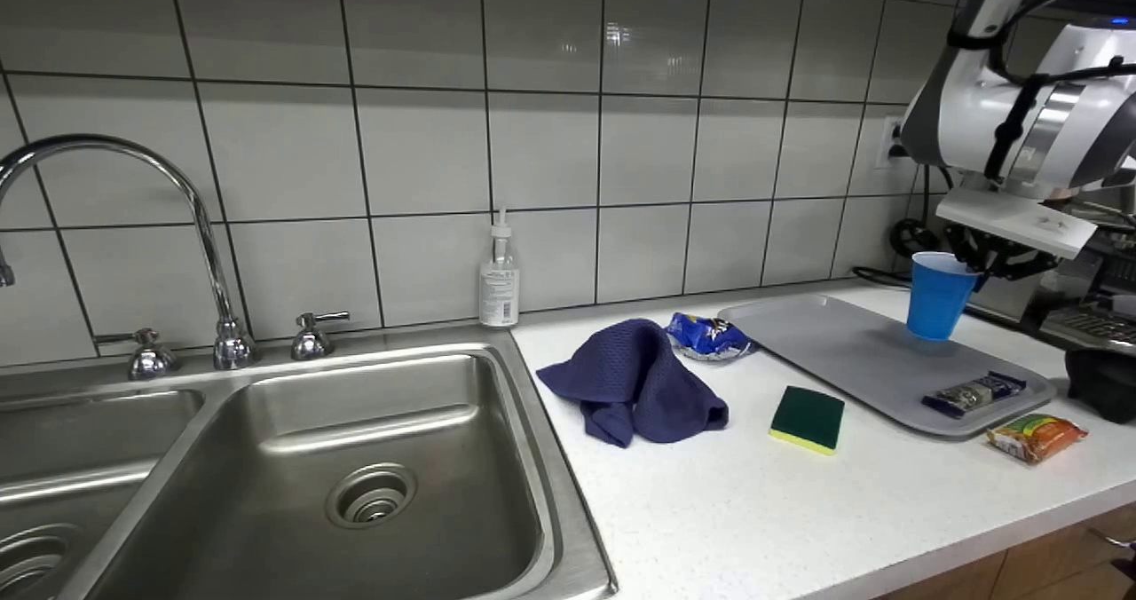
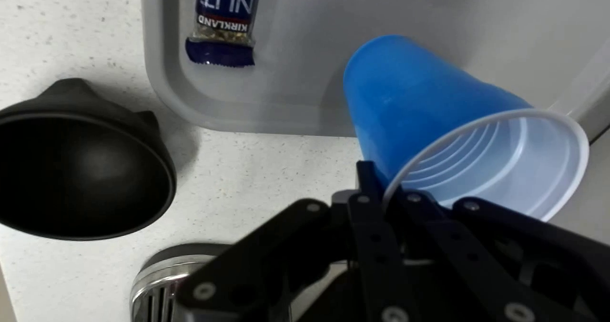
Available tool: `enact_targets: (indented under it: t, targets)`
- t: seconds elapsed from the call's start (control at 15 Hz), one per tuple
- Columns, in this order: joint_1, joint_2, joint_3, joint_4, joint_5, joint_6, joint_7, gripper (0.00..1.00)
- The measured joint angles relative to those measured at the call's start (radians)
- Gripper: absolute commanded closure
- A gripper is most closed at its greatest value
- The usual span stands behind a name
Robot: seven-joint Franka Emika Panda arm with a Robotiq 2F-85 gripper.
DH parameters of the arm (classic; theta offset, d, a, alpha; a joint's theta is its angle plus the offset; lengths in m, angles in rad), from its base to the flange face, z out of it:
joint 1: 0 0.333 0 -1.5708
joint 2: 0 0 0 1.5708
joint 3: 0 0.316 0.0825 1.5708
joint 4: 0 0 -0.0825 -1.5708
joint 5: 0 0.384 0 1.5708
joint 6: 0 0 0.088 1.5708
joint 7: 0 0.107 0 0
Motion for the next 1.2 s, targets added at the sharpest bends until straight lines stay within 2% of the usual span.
enact_targets:
  t: [0.33,0.87,1.2]
  targets:
    - [0.05,0.039,-0.051,0.027,-0.04,-0.059,0.047,0.99]
    - [0.094,0.11,-0.112,0.07,-0.069,-0.125,0.095,0.99]
    - [0.042,0.114,-0.084,0.072,-0.366,-0.127,0.331,0.99]
